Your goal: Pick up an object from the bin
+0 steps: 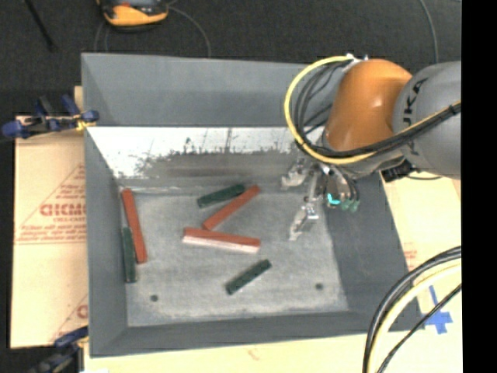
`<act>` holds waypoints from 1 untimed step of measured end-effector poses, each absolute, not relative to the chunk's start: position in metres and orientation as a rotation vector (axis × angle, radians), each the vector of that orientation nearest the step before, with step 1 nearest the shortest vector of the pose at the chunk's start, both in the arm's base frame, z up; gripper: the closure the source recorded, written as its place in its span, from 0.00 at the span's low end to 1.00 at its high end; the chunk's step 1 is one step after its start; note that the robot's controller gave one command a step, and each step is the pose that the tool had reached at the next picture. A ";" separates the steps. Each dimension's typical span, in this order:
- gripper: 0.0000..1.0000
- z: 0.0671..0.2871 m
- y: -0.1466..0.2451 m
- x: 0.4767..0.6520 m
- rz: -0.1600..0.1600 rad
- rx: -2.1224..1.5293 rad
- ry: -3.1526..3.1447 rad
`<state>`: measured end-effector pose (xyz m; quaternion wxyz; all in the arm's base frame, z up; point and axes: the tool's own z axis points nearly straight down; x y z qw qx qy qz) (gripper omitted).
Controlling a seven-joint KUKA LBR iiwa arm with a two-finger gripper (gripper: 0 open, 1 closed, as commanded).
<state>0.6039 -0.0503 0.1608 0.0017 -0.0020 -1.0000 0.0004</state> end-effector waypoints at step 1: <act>0.00 0.166 -0.050 0.606 0.002 -0.005 -3.146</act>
Offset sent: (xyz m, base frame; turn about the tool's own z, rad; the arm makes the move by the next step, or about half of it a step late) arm -0.0129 0.0771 -0.0908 -0.0383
